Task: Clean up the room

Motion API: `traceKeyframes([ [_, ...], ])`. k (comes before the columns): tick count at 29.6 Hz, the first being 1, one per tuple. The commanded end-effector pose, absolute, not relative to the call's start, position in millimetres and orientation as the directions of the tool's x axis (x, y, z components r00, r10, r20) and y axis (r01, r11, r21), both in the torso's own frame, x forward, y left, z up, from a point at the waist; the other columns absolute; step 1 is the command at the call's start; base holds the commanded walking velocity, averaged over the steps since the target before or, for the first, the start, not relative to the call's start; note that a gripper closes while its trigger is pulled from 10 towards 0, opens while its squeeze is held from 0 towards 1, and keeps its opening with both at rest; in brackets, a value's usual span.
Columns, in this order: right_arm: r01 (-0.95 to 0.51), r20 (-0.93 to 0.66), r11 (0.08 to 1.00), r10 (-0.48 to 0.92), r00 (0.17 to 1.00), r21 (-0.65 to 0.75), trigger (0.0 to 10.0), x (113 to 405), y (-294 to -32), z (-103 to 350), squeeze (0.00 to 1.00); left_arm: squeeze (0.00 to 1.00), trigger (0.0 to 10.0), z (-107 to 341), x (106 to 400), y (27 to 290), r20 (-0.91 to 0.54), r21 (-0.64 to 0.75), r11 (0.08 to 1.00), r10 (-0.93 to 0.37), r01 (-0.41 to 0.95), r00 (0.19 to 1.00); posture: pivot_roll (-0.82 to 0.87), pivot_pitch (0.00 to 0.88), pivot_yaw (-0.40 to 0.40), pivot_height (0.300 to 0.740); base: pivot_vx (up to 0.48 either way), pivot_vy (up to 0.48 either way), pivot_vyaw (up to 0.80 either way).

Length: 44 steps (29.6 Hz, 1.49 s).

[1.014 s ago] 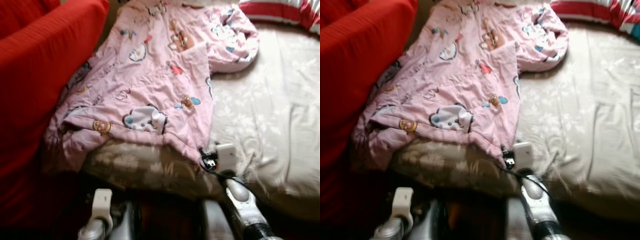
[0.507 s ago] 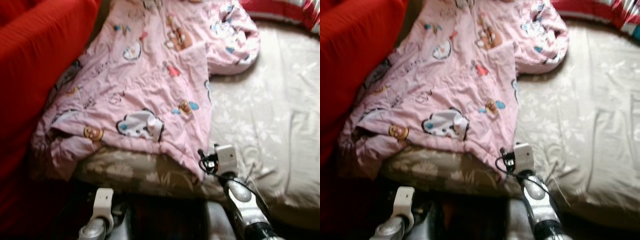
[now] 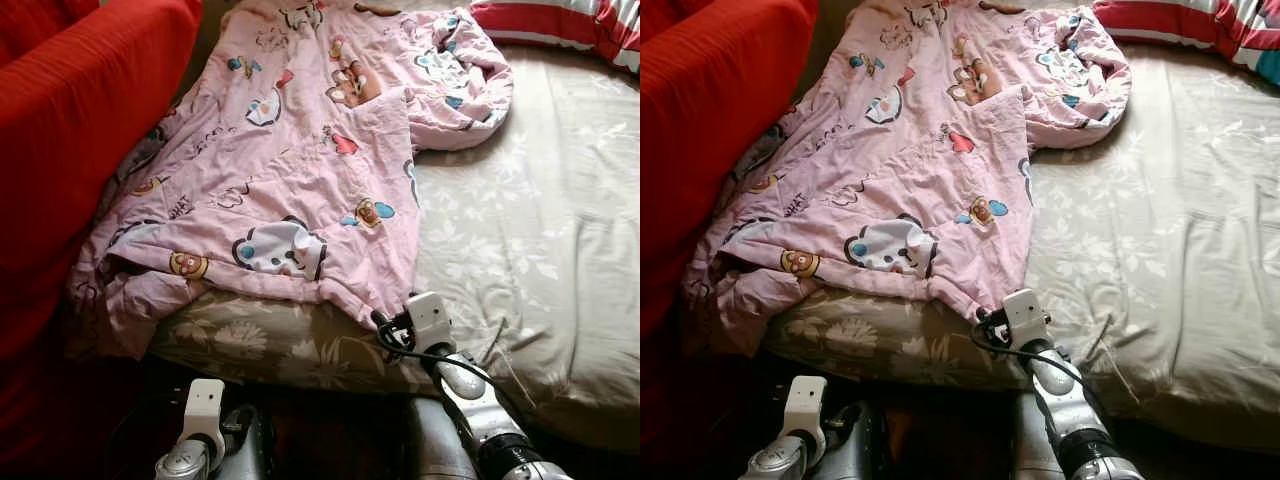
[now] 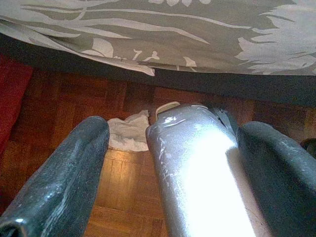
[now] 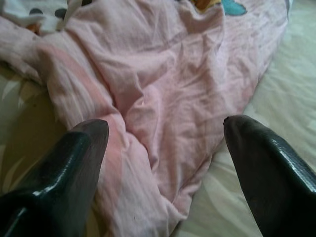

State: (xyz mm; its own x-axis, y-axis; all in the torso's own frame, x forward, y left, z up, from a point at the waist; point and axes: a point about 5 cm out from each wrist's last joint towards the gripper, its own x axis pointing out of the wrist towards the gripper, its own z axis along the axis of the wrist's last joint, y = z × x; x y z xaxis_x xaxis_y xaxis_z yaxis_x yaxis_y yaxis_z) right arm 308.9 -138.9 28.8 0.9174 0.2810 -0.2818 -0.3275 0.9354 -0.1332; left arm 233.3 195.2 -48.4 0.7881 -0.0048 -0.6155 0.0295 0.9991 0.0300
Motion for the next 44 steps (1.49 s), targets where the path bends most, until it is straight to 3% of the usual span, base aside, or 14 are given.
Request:
traceKeyframes([
  [1,-0.351,-0.314,0.929,0.300,0.901,-0.118,10.0,305,-135,23,0.00,0.00,10.0,-59,217,199,-0.669,0.036,0.999,0.001,0.030,0.743,-0.03,0.197,0.089,0.587,0.000,0.000,0.00],
  [12,-0.459,-0.343,0.886,0.409,0.846,-0.074,10.0,303,-123,20,0.00,0.00,10.0,-57,221,199,-0.657,0.039,0.998,-0.004,0.039,0.754,-0.02,0.203,0.092,0.587,0.000,0.000,0.00],
  [19,-0.399,-0.383,0.911,0.333,0.862,-0.107,10.0,304,-131,15,0.00,0.00,10.0,-56,221,197,-0.654,0.037,0.998,-0.008,0.042,0.757,-0.02,0.227,0.093,0.587,0.000,0.000,0.00],
  [44,-0.437,-0.426,0.890,0.347,0.835,-0.131,10.0,310,-125,16,0.00,0.00,10.0,-55,222,201,-0.655,0.042,0.998,-0.003,0.041,0.756,0.00,0.264,0.102,0.587,0.000,0.000,0.00],
])
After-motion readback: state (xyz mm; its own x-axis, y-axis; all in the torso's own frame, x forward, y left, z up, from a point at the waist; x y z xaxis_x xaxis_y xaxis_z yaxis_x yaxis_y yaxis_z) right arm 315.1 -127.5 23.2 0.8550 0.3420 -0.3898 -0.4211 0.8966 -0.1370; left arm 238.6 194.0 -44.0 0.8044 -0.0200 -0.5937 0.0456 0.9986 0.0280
